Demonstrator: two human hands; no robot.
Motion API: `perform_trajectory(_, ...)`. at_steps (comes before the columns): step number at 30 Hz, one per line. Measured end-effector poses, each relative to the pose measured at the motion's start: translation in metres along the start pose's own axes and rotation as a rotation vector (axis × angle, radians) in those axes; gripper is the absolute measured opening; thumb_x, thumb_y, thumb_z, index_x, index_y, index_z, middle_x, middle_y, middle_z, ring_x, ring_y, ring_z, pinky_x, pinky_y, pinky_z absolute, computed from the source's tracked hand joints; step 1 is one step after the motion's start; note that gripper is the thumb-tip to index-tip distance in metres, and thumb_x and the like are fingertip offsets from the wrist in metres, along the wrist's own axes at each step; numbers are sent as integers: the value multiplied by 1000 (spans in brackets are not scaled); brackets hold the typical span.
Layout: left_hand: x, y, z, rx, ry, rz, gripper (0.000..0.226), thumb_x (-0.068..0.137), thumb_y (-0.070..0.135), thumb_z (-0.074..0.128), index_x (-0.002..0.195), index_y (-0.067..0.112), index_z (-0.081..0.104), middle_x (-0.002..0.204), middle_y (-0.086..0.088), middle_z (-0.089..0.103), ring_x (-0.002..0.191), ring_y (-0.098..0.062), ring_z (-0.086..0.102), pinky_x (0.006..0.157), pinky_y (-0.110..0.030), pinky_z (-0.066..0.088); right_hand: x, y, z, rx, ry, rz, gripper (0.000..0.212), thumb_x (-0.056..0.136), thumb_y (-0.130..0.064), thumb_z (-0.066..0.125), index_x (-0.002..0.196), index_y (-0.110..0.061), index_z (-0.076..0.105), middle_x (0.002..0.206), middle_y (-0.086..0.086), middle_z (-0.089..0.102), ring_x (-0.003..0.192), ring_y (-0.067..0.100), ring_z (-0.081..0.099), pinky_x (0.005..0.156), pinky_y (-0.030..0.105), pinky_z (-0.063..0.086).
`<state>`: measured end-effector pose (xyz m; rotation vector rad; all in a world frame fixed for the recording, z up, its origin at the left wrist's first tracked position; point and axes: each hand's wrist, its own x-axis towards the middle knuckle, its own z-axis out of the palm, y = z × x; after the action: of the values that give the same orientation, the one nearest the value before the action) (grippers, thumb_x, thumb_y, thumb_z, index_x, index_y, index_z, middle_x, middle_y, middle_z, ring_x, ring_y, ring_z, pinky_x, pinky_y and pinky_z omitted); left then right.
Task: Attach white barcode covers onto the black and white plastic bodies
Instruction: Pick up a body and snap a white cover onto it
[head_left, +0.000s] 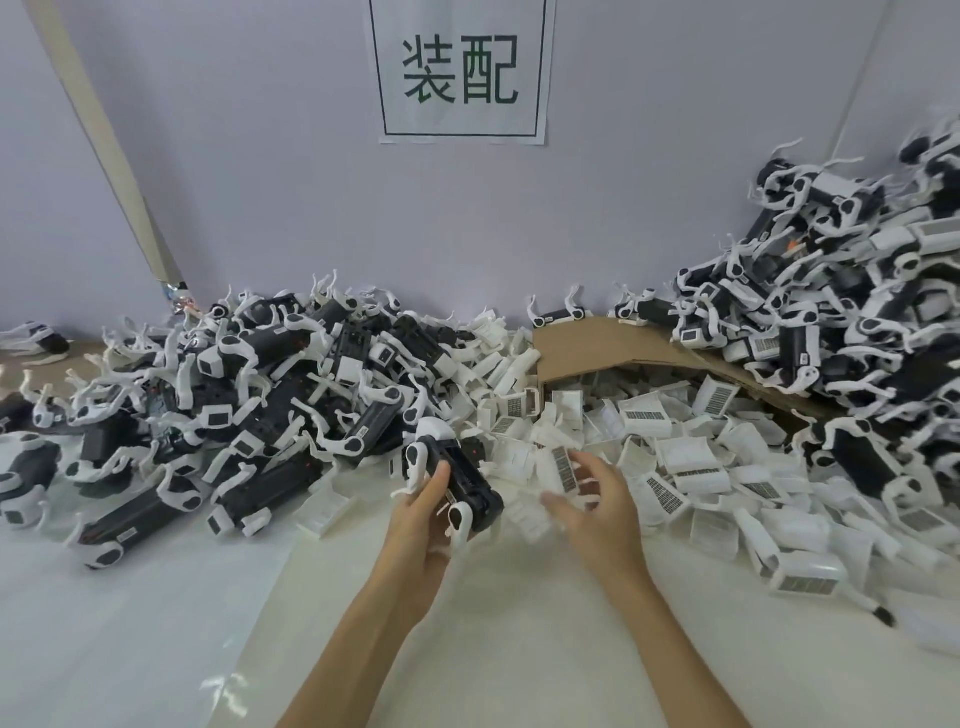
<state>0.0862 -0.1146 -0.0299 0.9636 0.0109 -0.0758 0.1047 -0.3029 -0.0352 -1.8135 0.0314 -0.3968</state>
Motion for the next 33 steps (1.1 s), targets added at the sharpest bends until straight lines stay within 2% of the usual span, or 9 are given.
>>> perform_trajectory(3,1,-1,-2,-50,-32,-12,21,83,25,63,89,20,82,96,-8,75,83,-22,74,68,-30,61,1,-11,-9,361,-128,102,45,66,-19,67,110,-27,70,106,-7,71,83,5,61,66,20,43)
perform_trajectory(6,-2,0,-2,23,-75,7,18,83,25,66,91,21,81,96,-5,75,84,-15,73,68,-25,59,0,-14,-13,508,-220,138,49,66,-20,62,113,-26,73,101,-4,72,81,6,60,67,26,40)
perform_trajectory(10,-5,-1,1,135,-132,18,15,85,30,73,95,22,80,98,-3,74,90,-13,72,68,-23,56,0,-13,-13,610,-288,139,31,76,-23,68,106,-30,73,96,6,69,83,16,63,66,27,43)
perform_trajectory(14,-7,-4,3,199,-155,17,28,80,38,77,100,18,77,102,-8,72,93,-17,70,73,-25,56,-3,-15,-12,575,-308,97,34,74,-27,74,108,-29,72,102,6,69,86,17,63,67,28,44)
perform_trajectory(17,-8,-5,4,202,-168,15,42,82,41,77,104,5,70,102,-17,66,96,-25,64,81,-33,53,-6,-18,-12,518,-297,14,45,73,-15,75,117,-21,69,106,3,73,93,18,68,71,24,52)
perform_trajectory(20,-10,-5,5,203,-193,-10,53,83,41,75,114,-2,68,113,-25,67,104,-31,65,98,-45,52,-7,-17,-11,366,-240,-88,48,75,3,79,119,-13,66,112,10,71,106,24,68,82,33,58)
perform_trajectory(25,-9,-7,8,217,-205,-31,52,84,42,72,119,3,69,123,-25,66,109,-31,64,102,-48,50,-11,-19,-2,198,-180,-259,64,75,17,72,110,-36,70,117,-1,63,101,8,65,78,28,57)
perform_trajectory(29,-10,-6,8,203,-204,-41,56,81,44,74,120,4,69,122,-26,66,108,-29,64,100,-44,51,-13,-19,-2,216,-168,-330,68,75,22,66,106,-38,72,113,-5,66,102,11,67,79,24,56)
perform_trajectory(33,-10,-7,9,220,-218,-86,46,81,46,75,110,10,74,109,-17,70,101,-24,67,98,-41,53,-17,-20,2,188,-12,-383,62,81,15,68,109,-40,72,109,-4,65,98,5,65,76,14,51)
